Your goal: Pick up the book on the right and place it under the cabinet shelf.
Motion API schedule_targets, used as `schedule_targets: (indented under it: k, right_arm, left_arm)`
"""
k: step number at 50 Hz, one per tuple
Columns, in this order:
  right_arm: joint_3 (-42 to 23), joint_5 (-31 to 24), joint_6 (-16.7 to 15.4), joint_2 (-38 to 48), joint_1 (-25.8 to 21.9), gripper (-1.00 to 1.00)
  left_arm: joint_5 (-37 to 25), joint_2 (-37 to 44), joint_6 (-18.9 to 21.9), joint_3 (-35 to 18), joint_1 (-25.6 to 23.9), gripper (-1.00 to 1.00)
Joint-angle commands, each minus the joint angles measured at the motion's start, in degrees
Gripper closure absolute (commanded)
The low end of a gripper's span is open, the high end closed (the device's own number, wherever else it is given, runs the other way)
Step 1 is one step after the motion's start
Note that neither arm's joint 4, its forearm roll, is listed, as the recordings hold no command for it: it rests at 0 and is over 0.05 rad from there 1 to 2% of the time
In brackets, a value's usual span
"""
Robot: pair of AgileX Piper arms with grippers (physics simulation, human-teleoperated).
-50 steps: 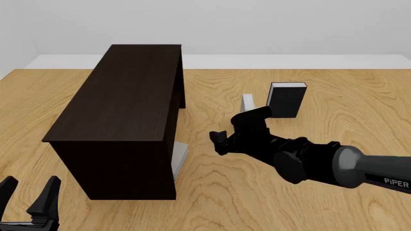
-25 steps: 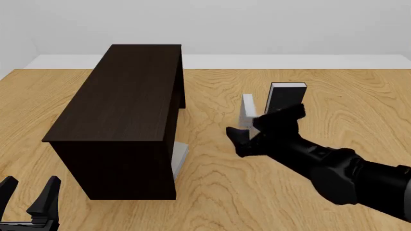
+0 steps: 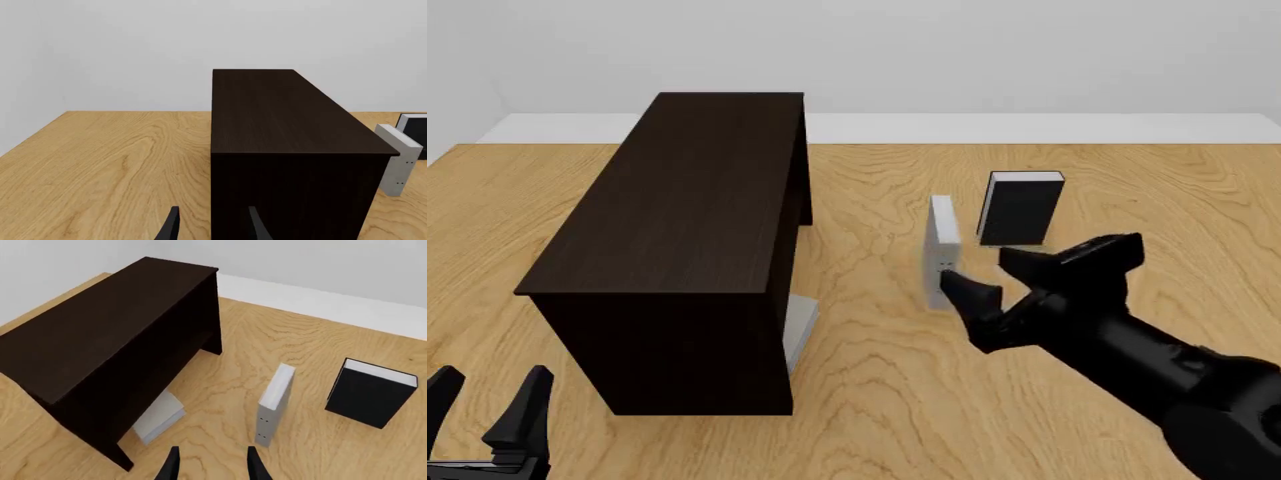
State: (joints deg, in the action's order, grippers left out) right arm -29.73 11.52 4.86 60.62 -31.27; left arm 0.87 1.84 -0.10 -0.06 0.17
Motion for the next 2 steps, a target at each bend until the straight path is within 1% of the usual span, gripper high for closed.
schedule_targets:
  k: [1,2]
  right_arm:
    - [1.79,-0.99,1.48,-5.62,0.03,-1.00]
    - [1.91,-1.34,1.47,-6.25,0.02,-1.00]
  left_arm:
    - [0.10,0.13,-0.02,-0.01,0.00,-1.00]
    - [0.10,0.13,-0.02,-0.01,0.00,-1.00]
